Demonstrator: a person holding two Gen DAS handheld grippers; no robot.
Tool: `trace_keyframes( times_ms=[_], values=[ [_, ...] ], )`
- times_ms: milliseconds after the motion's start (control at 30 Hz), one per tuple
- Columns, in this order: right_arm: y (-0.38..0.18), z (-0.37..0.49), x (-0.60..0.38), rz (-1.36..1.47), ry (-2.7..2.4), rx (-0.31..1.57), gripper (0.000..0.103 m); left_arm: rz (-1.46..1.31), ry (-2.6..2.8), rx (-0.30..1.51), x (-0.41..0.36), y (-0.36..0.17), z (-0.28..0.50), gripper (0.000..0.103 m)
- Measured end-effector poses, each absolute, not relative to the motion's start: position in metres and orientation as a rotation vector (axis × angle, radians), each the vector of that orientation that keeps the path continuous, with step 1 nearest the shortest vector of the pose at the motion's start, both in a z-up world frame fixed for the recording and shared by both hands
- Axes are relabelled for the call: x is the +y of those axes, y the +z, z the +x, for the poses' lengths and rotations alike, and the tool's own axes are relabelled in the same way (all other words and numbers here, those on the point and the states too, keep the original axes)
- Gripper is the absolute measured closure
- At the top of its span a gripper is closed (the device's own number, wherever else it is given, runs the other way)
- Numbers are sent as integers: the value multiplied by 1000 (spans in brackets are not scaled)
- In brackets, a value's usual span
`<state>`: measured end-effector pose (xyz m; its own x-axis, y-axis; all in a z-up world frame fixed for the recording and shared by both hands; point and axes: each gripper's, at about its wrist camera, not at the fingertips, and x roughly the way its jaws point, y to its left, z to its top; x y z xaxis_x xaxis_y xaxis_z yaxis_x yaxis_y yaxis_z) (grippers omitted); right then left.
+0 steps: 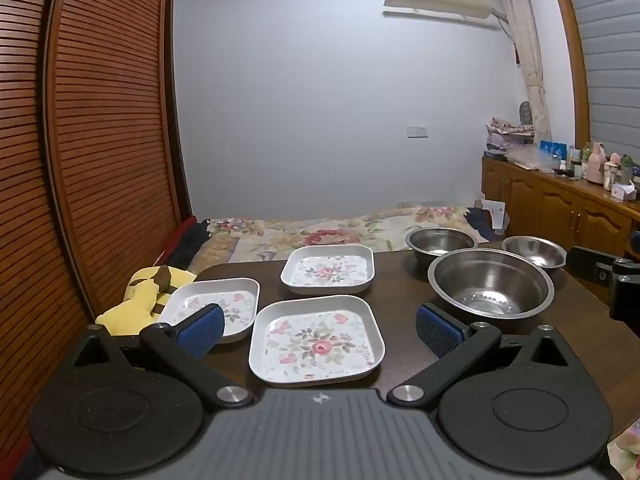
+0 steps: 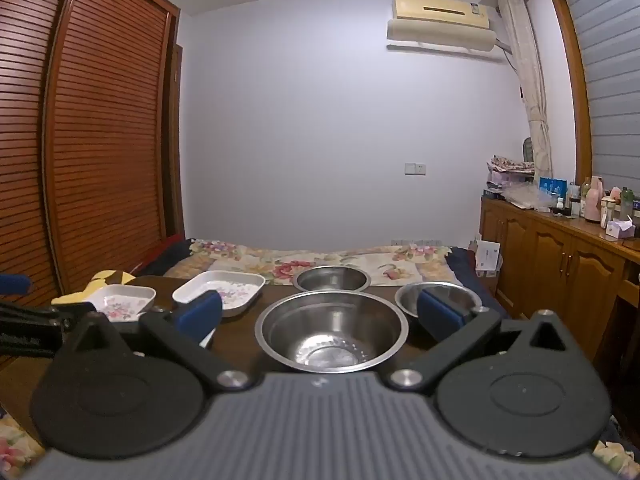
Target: Organize plates and bowls
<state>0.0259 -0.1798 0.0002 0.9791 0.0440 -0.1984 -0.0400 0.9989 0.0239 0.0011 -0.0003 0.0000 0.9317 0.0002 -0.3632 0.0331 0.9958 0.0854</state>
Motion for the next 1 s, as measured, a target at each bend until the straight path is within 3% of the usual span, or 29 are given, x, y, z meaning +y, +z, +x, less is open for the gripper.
trace_keyframes(
  times_ms=[1000],
  values=[
    [-2, 27, -182, 27, 39, 207, 0, 92, -15, 352, 6, 10, 0, 0]
  ],
)
